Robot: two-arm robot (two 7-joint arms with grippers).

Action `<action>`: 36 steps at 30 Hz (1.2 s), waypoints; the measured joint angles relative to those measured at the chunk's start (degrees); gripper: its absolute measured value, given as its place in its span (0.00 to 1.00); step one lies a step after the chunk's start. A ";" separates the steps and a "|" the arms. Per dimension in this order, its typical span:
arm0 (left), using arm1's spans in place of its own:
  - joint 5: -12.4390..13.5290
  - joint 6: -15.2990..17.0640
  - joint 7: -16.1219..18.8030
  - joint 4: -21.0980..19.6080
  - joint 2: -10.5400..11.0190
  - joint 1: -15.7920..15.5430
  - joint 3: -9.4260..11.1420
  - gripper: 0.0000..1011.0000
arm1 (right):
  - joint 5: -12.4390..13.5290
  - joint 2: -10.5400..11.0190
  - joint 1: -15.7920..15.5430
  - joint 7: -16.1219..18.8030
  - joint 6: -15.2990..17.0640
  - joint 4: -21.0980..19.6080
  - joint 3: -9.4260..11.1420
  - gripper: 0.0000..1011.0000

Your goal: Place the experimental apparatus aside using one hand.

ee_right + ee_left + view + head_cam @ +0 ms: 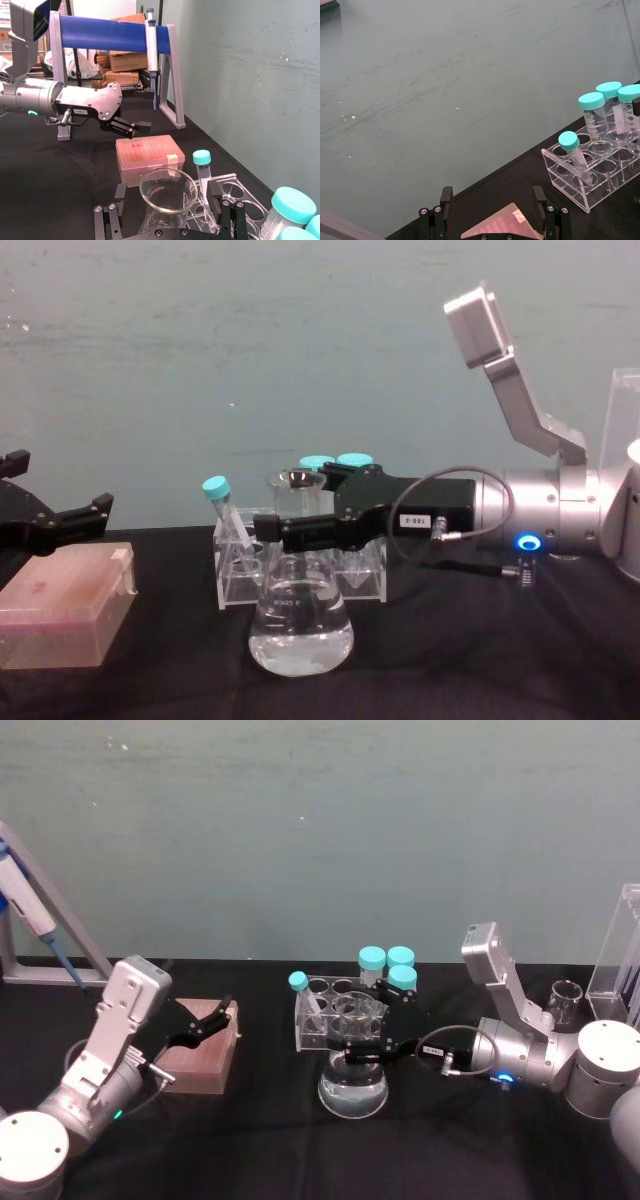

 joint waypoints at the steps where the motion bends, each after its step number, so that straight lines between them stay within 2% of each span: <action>1: 0.00 0.00 0.00 0.00 0.00 0.00 0.00 0.99 | 0.00 0.00 0.00 0.00 0.00 0.00 0.00 0.99; 14: 0.00 0.00 0.00 0.00 0.00 0.00 0.00 0.99 | -1.03 -1.06 0.83 0.46 -0.70 2.47 0.63 0.99; 36: 0.00 0.00 0.00 0.00 0.00 0.00 0.00 0.99 | -2.41 -1.64 1.01 0.52 -0.82 3.71 1.54 0.99</action>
